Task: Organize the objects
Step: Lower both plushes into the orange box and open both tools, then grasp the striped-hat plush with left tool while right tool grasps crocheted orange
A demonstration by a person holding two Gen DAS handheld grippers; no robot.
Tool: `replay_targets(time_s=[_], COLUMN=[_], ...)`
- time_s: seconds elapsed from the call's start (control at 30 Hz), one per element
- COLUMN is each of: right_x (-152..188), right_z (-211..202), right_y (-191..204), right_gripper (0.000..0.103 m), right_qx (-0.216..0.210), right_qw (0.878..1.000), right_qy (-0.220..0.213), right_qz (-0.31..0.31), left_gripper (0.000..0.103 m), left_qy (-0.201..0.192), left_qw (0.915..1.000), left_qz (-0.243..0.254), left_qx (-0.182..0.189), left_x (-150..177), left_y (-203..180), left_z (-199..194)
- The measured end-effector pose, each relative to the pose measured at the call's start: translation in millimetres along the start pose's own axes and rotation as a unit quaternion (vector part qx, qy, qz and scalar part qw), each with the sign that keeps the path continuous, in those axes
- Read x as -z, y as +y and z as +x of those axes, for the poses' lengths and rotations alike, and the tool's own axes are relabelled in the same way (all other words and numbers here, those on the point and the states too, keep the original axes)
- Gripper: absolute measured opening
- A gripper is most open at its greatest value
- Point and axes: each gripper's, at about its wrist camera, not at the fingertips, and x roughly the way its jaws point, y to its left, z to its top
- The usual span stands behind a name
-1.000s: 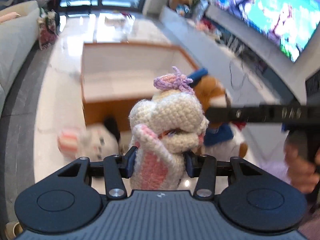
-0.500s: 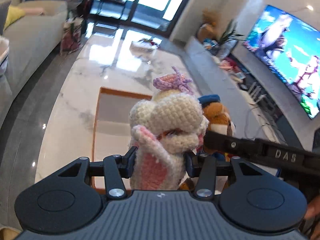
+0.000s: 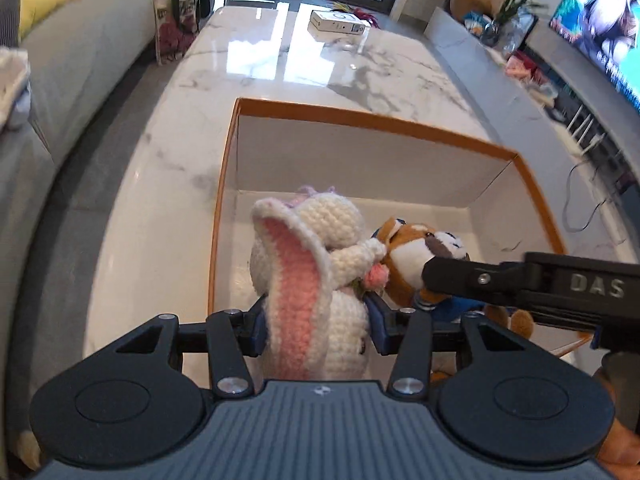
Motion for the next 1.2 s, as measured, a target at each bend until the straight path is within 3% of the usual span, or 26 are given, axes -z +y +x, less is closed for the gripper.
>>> replay_targets(time_s=[0.17,0.2,0.23,0.3,0.47,0.63,0.73,0.93,1.07,1.2], right_x=[7,8,10,12,20,28,40,78,100,116], right_z=[23,27,30,36,32,-2,-27,-76,-93,-107], right_y=[1,0,0,0,12,21,23,13,4,-15], right_gripper=[0.046,0.029,0.023,0.024,0.025,0.026,0.027,0.036,0.037,0.037], right_qx=[0.01,0.008,-0.001,-0.022,-0.01,0.002,0.002,0.004,0.04,0.042], right_qw=[0.999,0.999,0.999,0.997,0.998,0.998,0.994,0.973,0.961,0.967], right_qy=[0.032,0.04,0.05,0.068,0.056,0.006,-0.047,-0.161,-0.188,-0.183], right_qz=[0.006,0.009,0.015,0.031,-0.005,-0.061,-0.096,-0.167,-0.197,-0.173], left_gripper=[0.059,0.06,0.061,0.062,0.062,0.062,0.062,0.066,0.069,0.07], left_qy=[0.017,0.018,0.018,0.018,0.0,-0.04,-0.057,-0.083,-0.084,-0.076], left_qw=[0.9969,0.9959,0.9958,0.9961,0.9972,0.9975,0.9963,0.9946,0.9955,0.9966], left_qz=[0.07,0.081,0.084,0.083,0.075,0.043,0.028,0.02,0.019,-0.013], left_qx=[-0.033,-0.036,-0.03,-0.021,0.0,0.039,0.058,0.059,0.04,0.03], left_x=[4,6,7,9,16,25,34,59,78,94], left_y=[-19,-21,-21,-20,-11,5,12,21,25,35], left_z=[1,1,1,-1,-20,-56,-78,-107,-107,-93])
